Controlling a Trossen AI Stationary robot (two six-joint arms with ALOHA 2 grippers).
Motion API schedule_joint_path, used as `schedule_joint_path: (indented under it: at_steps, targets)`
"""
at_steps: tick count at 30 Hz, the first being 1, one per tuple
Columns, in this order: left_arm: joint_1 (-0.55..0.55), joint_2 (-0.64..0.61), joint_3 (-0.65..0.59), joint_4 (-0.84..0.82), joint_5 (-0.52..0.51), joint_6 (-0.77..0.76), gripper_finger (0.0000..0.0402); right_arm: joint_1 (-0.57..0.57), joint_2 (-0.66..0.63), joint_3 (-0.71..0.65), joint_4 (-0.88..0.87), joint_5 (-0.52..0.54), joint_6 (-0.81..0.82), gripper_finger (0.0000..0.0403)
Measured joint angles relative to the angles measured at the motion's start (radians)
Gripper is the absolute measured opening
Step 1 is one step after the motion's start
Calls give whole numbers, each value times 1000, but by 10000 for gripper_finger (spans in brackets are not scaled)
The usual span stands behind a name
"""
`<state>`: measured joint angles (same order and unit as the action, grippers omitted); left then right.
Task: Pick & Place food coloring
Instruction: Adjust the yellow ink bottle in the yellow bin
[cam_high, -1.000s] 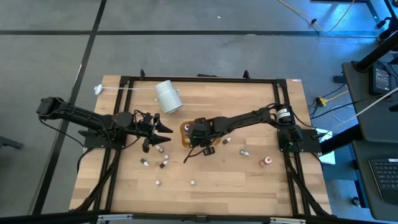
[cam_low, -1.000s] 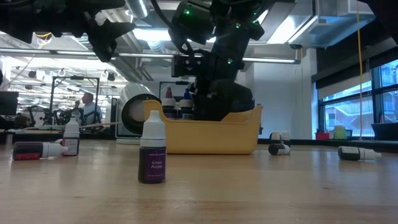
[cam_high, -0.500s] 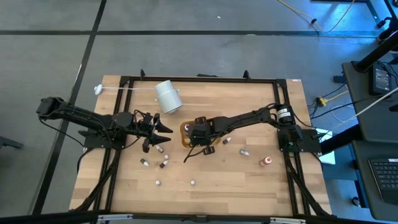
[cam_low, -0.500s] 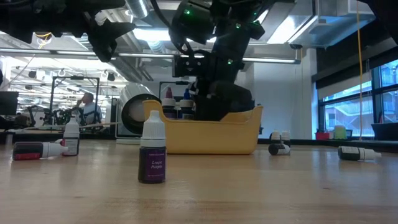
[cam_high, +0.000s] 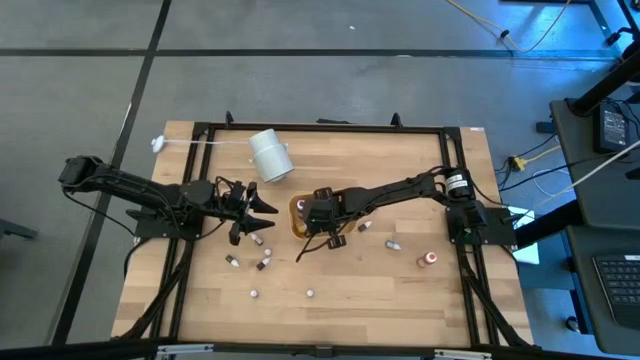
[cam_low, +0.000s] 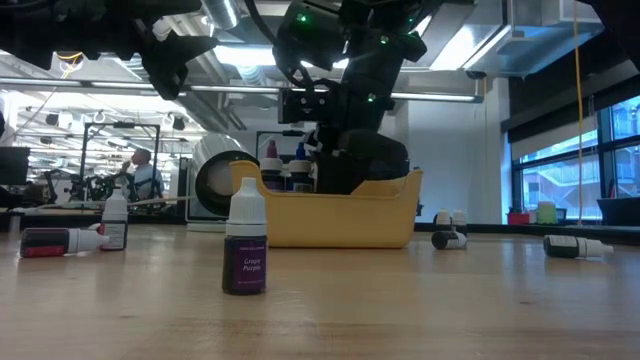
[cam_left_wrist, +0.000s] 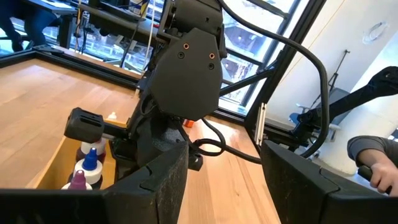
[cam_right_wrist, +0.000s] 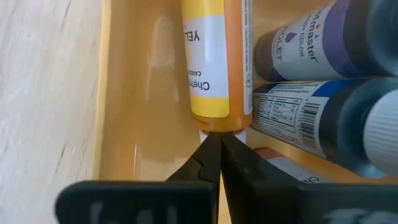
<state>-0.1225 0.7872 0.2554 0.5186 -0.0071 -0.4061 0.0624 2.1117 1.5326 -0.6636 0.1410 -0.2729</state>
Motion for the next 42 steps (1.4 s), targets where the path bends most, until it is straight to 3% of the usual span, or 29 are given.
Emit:
schedule_joint_path:
  at_steps: [5,15,21,30,42]
  targets:
    - [0,0,0,0,0,0,196,0,0,0,0,-1,-16,36]
    - [0,0,0,0,0,0,196,0,5,-3,-7,1,-64,182]
    - [0,0,0,0,0,0,196,9,5,-3,5,-5,-88,226]
    - [0,0,0,0,0,0,196,7,5,-3,21,-4,-53,219]
    - [0,0,0,0,0,0,196,7,4,-2,8,-2,-53,149]
